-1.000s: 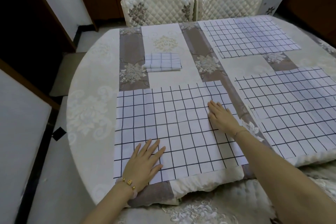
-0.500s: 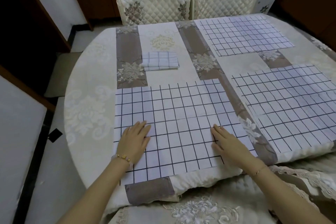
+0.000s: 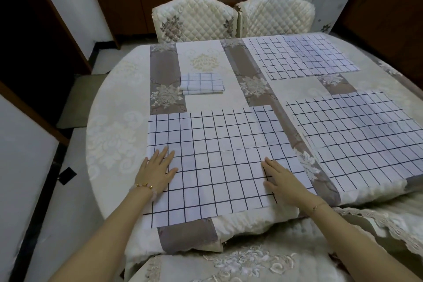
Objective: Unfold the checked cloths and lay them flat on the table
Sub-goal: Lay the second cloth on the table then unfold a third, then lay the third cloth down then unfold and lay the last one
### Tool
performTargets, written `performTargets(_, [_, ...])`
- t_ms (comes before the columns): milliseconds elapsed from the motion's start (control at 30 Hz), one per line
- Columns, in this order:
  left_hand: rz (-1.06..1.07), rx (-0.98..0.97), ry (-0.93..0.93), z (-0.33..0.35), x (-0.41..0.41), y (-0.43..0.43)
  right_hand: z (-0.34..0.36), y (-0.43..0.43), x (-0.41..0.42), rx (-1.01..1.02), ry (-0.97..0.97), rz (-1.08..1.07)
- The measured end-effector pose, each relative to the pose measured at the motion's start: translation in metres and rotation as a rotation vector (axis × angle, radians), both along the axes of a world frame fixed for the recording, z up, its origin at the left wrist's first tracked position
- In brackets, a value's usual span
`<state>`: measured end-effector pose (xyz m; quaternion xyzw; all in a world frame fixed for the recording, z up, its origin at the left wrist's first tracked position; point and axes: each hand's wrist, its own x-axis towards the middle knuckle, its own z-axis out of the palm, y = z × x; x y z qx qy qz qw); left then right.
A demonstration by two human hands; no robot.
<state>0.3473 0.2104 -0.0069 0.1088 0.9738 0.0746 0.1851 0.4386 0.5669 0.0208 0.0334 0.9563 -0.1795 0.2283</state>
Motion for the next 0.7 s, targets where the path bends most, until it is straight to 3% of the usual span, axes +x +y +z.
performTargets(133, [0.081,0.255,0.062,0.026,0.009,0.000,0.029,0.000,0.001,-0.280,0.041,-0.247])
performTargets(267, [0.310,0.617,0.040,0.055,0.054,0.003,0.054,-0.010,0.016,-0.422,0.140,-0.284])
performTargets(367, [0.426,0.762,0.045,0.064,0.098,-0.004,0.067,-0.031,0.031,-0.536,0.197,-0.309])
performTargets(567, [0.764,0.981,0.156,0.064,0.205,-0.028,0.097,-0.105,0.068,-0.763,0.270,-0.248])
performTargets(700, [1.074,1.041,0.257,0.047,0.296,-0.055,0.121,-0.182,0.112,-0.869,0.221,-0.032])
